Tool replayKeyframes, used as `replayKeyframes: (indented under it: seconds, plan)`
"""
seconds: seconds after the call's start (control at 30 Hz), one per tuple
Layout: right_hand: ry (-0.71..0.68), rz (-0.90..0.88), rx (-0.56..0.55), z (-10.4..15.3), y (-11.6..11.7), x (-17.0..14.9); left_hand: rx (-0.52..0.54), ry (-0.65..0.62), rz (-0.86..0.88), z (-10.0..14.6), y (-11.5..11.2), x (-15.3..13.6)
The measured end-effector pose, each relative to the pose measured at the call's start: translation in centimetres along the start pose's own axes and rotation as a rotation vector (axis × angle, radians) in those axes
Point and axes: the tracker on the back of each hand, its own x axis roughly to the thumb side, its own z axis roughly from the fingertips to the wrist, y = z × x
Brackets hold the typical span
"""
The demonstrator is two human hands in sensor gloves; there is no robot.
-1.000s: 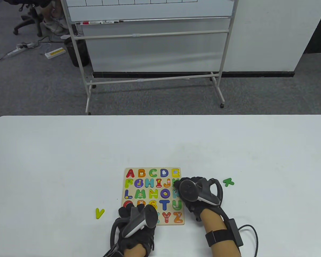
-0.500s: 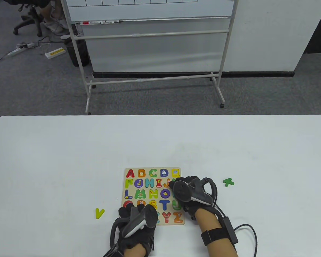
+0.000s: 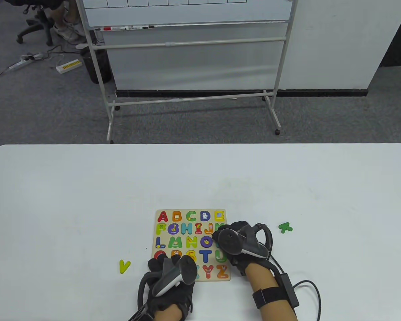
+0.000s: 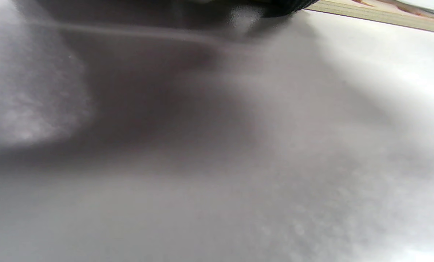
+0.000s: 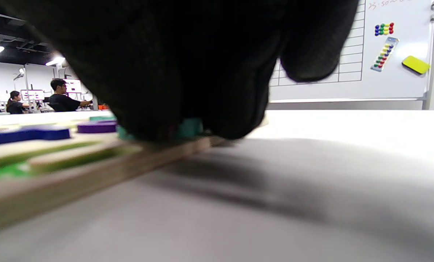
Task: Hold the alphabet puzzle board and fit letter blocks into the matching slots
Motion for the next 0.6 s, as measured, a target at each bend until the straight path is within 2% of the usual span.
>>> replayKeyframes:
  seconds: [0.2, 0.4, 0.6]
  plan:
    - [0.031, -0.017, 0.007, 0.1, -0.1, 0.0, 0.0, 0.0, 0.0, 0.0, 0.0, 0.0]
    - [0.032, -0.093, 0.147, 0.1, -0.5, -0.6, 0.0, 0.0, 0.0, 0.0, 0.0, 0.0]
    - [0.136, -0.14, 0.025, 0.6, -4.2, -3.2, -0.001, 0.0, 0.0, 0.0, 0.0, 0.0]
